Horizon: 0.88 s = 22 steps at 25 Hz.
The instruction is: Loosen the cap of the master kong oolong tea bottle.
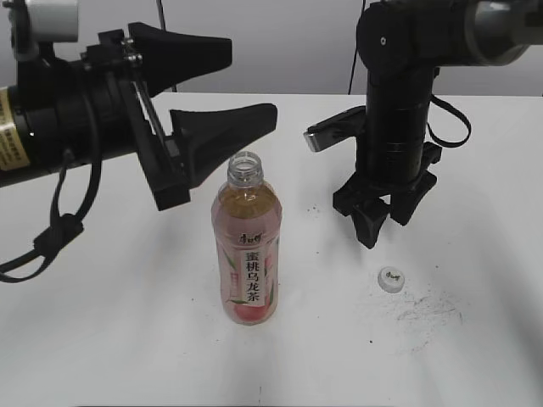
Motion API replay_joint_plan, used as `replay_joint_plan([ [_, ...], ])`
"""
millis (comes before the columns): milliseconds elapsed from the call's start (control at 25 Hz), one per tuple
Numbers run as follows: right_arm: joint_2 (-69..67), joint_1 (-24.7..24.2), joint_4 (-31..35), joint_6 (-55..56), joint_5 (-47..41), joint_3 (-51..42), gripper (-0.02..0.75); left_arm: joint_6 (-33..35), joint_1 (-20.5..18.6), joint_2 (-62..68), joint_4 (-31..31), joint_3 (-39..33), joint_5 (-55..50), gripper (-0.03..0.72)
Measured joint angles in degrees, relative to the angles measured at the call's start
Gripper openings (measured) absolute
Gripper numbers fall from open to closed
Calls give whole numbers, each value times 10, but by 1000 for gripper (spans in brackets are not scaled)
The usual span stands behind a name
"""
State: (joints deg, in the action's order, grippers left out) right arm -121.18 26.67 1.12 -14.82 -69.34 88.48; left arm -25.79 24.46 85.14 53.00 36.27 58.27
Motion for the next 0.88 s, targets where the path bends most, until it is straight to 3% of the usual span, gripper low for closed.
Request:
replay_joint_plan([
  [240,6,0,1,16,-1,0,482,-46,0,-76,-1,0,-159,552],
  [520,11,0,3,19,-1,0,482,-150,0,-124,-4,0,-393,552],
  [640,25,0,10,21,-1,0,482,-206,1,-141,-53,0,-534,552],
  [880,91,0,27,30,-8,0,482,-217,1,-197,-158,0,-752,552],
])
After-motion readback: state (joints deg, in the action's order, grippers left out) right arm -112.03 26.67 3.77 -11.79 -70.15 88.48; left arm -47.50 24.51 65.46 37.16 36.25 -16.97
